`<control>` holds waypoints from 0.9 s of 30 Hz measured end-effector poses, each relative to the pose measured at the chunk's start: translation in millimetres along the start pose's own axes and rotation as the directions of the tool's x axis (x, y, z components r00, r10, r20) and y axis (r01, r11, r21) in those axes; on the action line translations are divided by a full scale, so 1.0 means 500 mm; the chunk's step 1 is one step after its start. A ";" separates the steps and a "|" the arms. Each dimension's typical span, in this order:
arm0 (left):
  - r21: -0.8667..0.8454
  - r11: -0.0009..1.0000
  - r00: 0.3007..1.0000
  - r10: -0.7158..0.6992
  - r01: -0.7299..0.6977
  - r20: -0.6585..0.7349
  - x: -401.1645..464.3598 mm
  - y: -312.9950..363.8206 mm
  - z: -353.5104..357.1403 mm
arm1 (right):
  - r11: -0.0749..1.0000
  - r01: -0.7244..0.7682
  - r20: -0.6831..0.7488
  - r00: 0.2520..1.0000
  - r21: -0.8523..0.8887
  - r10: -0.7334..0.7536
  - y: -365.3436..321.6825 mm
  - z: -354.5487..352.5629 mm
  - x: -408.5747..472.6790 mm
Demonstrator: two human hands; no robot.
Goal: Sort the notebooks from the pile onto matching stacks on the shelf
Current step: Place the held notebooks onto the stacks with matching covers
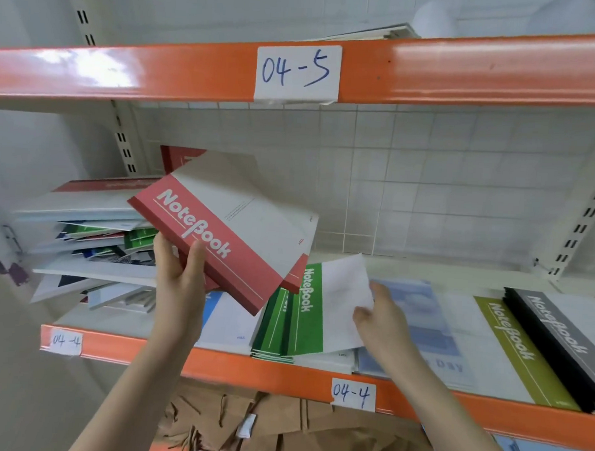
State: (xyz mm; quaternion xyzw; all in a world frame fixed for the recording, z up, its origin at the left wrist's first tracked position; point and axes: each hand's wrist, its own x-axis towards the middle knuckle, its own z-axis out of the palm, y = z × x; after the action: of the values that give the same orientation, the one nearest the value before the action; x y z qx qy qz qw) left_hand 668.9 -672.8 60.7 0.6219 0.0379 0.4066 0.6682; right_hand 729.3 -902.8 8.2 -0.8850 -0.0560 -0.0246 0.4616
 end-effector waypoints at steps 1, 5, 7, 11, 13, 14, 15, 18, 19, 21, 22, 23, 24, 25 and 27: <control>-0.005 1.000 1.000 -0.002 0.002 -0.001 -0.002 -0.002 -0.003 | 0.997 0.004 0.022 1.000 -0.076 -0.002 -0.005 0.008 -0.005; -0.047 0.998 1.000 -0.030 0.030 0.006 -0.004 -0.003 -0.018 | 0.896 0.069 0.056 0.997 -0.438 -0.049 -0.020 0.022 -0.037; -0.054 0.998 0.999 -0.032 0.033 0.020 -0.004 -0.001 -0.024 | 0.811 0.178 0.011 0.978 -0.558 -0.207 -0.024 0.027 -0.053; -0.075 0.996 0.998 -0.039 0.043 0.049 0.003 -0.001 -0.031 | 0.761 0.512 0.292 0.857 -0.397 -0.424 -0.046 0.062 -0.068; -0.075 0.996 0.998 -0.046 0.050 0.049 0.008 -0.003 -0.034 | 0.710 0.596 0.455 0.786 -0.375 -0.419 -0.050 0.092 -0.067; -0.072 0.996 0.997 -0.047 0.051 0.054 0.010 -0.005 -0.036 | 0.692 0.607 0.482 0.775 -0.390 -0.408 -0.050 0.103 -0.066; -0.069 0.996 0.997 -0.048 0.052 0.061 0.013 -0.008 -0.039 | 0.687 0.599 0.481 0.783 -0.411 -0.395 -0.048 0.111 -0.062; -0.064 0.996 0.995 -0.060 0.065 0.075 0.020 -0.015 -0.047 | 0.704 0.559 0.431 0.818 -0.438 -0.382 -0.046 0.123 -0.056; -0.064 0.996 0.995 -0.059 0.064 0.077 0.021 -0.017 -0.048 | 0.706 0.556 0.424 0.821 -0.439 -0.384 -0.046 0.125 -0.055; -0.073 0.995 0.995 -0.058 0.063 0.077 0.022 -0.020 -0.051 | 0.705 0.559 0.418 0.820 -0.437 -0.391 -0.048 0.129 -0.056; -0.077 0.995 0.995 -0.062 0.068 0.074 0.021 -0.022 -0.052 | 0.701 0.560 0.419 0.820 -0.441 -0.390 -0.048 0.130 -0.056; -0.079 0.994 0.995 -0.071 0.076 0.069 0.022 -0.024 -0.053 | 0.702 0.560 0.422 0.819 -0.440 -0.389 -0.048 0.131 -0.056; -0.080 0.993 0.995 -0.079 0.084 0.066 0.021 -0.025 -0.053 | 0.705 0.562 0.426 0.817 -0.433 -0.389 -0.049 0.132 -0.055; -0.078 0.993 0.995 -0.083 0.088 0.064 0.021 -0.026 -0.053 | 0.708 0.565 0.432 0.813 -0.423 -0.391 -0.049 0.132 -0.054; -0.079 0.993 0.994 -0.081 0.086 0.068 0.020 -0.028 -0.053 | 0.703 0.584 0.448 0.797 -0.405 -0.404 -0.050 0.134 -0.050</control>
State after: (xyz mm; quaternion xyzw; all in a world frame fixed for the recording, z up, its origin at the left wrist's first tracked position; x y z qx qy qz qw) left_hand 667.9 -644.2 47.5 0.6046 0.0253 0.3591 0.7105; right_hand 700.6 -835.6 -12.0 -0.9181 -0.3613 -0.0172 0.1618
